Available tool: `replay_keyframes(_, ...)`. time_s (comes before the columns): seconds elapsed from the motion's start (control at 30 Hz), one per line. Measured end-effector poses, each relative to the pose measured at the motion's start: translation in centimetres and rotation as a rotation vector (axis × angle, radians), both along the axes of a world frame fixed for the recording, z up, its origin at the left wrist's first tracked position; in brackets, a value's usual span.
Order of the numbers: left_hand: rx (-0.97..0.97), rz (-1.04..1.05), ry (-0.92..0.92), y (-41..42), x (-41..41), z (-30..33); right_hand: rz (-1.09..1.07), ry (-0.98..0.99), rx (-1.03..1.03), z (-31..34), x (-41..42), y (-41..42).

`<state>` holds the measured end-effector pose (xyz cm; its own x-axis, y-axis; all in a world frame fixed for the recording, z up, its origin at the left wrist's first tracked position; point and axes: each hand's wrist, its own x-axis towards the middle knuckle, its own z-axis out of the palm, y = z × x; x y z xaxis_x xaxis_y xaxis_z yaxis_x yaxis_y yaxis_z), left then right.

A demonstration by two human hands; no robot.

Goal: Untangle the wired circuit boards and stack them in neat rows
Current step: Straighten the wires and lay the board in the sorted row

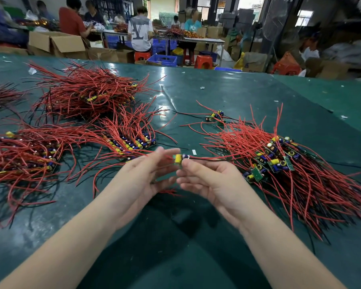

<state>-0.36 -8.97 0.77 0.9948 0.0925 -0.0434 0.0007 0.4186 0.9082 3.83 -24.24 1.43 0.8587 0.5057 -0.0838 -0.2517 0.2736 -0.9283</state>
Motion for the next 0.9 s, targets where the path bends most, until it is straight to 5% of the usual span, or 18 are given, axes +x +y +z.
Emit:
replay_keyframes(0.3, -0.189, 0.199, 0.006, 1.9, 0.4, 0.9, -0.343, -0.018, 0.098, 1.6, 1.5, -1.9)
replay_keyframes(0.53, -0.018, 0.382, 0.048, 2.9, 0.4, 1.1, -0.757, 0.143, 0.323, 2.4, 3.1, -4.9)
replay_keyframes(0.77, 0.446, 0.534, -0.046, 3.8, 0.3, 1.1, -0.735, 0.229, 0.373, 2.0, 3.5, -5.1)
replay_keyframes(0.9, 0.991, 0.625, -0.069, 4.4, 0.1, 0.6, -0.725, 0.228, 0.366, 1.9, 3.5, -5.2)
